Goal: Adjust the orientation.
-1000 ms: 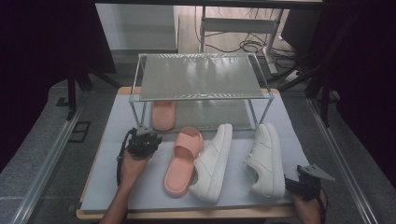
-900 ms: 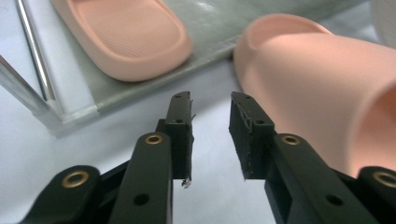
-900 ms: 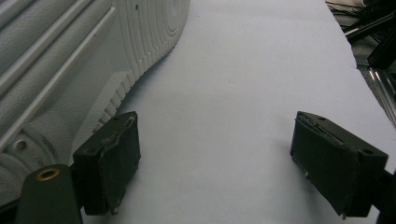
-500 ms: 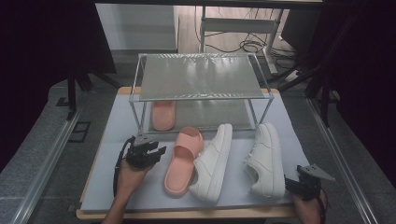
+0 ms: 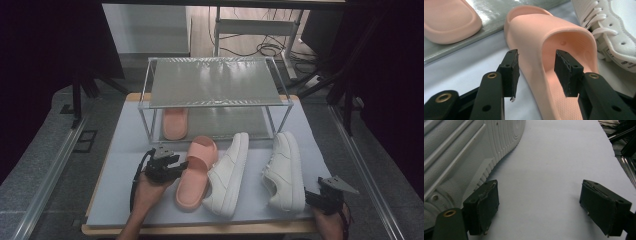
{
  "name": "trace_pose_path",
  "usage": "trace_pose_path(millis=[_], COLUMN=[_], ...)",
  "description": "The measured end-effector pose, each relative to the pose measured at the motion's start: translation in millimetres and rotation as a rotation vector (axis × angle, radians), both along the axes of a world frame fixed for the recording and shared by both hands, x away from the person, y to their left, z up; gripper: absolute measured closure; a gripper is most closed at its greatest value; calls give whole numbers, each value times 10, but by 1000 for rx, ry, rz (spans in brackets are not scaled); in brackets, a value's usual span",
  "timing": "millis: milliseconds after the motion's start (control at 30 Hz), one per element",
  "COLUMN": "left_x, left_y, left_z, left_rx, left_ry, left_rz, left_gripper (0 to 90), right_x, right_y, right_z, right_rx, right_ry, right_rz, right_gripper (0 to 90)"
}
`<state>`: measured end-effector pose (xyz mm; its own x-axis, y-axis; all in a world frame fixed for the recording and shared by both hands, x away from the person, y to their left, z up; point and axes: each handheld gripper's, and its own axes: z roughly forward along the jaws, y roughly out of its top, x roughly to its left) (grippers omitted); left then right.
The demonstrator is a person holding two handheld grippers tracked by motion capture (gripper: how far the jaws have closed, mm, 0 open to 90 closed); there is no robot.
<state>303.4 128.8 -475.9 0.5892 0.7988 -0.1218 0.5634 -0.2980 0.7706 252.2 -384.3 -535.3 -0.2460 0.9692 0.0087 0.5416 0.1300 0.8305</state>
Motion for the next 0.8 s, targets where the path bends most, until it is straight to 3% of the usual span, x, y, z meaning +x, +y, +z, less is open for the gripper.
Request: trace_pose_path(millis=[333, 567, 800], left_x=[151, 185, 192], left_y=[-140, -158, -120], left_z=[-130, -160, -99], left_rx=[19, 22, -17], left_ry=[32, 46, 48], left_rz=[9, 30, 36], left_gripper=[576, 658, 715], right_x=[0, 0, 0], right_y=[0, -1, -1], right_z=[0, 0, 0], right_rx=[0, 0, 0], right_ry=[0, 0, 0], right_rz=[0, 0, 0], right_gripper=[155, 155, 155])
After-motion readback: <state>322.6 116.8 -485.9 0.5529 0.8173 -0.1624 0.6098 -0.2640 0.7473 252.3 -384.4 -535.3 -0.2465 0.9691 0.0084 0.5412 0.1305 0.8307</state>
